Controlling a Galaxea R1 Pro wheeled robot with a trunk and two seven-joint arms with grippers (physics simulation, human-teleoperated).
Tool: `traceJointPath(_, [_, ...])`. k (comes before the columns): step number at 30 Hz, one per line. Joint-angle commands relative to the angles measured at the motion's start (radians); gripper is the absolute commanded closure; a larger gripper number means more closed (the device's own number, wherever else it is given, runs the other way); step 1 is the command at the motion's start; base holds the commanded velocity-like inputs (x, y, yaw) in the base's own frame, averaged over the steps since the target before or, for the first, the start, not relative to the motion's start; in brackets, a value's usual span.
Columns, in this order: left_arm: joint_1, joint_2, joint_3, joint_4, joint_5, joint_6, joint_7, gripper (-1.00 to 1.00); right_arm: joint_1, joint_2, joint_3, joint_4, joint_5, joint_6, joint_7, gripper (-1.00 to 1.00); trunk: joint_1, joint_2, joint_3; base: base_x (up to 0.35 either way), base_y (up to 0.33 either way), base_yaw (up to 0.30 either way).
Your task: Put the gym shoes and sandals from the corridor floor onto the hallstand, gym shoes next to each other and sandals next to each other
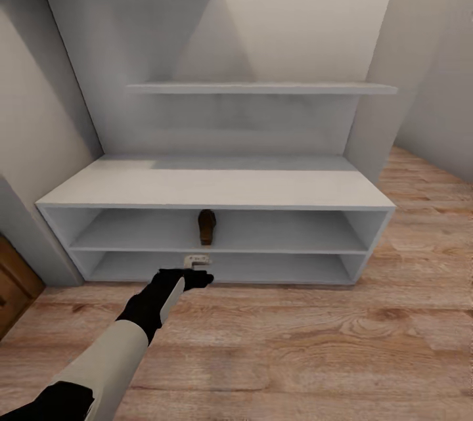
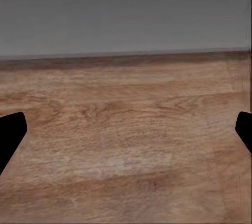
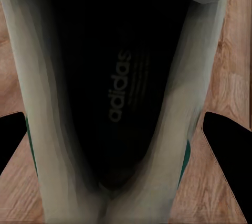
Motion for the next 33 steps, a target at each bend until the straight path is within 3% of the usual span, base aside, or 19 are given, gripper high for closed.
traceJointPath(1, [0.007, 0.000, -0.002, 0.000, 0.007, -0.048, 0.002, -1.00, -0.002, 0.000, -0.002, -0.001, 0.010, 0.004, 0.009, 1.00, -0.001, 0.000, -0.001, -0.330, 0.000, 0.000])
traceJointPath(13, [0.151, 0.035, -0.001, 0.016, 0.009, -0.502, -0.001, -1.00, -0.002, 0.000, -0.003, 0.000, 0.008, 0.004, 0.009, 1.00, -0.001, 0.000, -0.001, -0.241, 0.000, 0.000])
traceJointPath(19, [0.181, 0.052, -0.001, 0.022, 0.008, -0.563, -0.005, -1.00, -0.002, 0.000, 0.001, 0.000, 0.009, 0.004, 0.007, 1.00, -0.001, 0.000, -0.001, -0.017, 0.000, 0.000])
traceJointPath(33, [0.185, 0.048, -0.006, 0.069, 0.008, -0.570, -0.006, -1.00, -0.002, 0.000, -0.002, -0.004, 0.008, 0.003, 0.007, 1.00, -0.001, 0.000, -0.001, -0.006, -0.022, 0.000])
